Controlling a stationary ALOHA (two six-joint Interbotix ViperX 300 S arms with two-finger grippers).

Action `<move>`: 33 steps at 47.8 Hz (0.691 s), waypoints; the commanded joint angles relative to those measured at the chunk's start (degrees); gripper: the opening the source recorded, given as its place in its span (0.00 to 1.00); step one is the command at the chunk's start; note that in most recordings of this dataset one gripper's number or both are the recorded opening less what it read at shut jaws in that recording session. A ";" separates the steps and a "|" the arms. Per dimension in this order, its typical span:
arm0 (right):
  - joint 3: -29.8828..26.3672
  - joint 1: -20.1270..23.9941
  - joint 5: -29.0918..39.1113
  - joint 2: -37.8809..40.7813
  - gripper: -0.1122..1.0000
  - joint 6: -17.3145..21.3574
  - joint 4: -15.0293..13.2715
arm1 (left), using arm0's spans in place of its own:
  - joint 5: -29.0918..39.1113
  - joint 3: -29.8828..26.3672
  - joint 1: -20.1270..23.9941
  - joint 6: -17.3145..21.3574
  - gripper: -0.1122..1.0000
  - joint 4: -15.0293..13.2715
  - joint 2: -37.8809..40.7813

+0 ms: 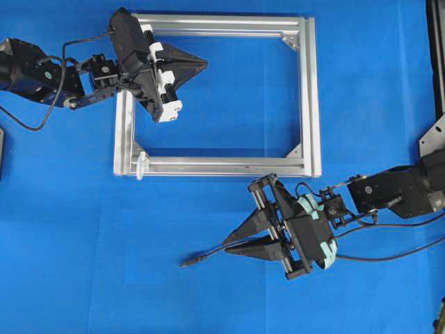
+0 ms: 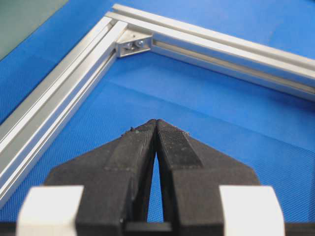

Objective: Insert the wire through the string loop located on the left side.
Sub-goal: 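Open the right gripper and move it over the black USB cable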

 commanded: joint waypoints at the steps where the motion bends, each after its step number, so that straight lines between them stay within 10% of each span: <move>1: -1.05 0.70 -0.44 -1.93 0.10 0.44 0.09 | -0.18 -0.97 -0.26 0.53 0.10 1.32 -3.43; 21: -1.32 0.70 0.62 -2.02 0.01 3.87 0.00 | 0.44 -0.88 -0.09 0.70 0.10 1.41 -3.52; 33: -1.23 1.14 0.62 -1.93 0.18 6.68 0.00 | 0.97 -0.88 -0.18 0.35 0.10 1.32 -3.52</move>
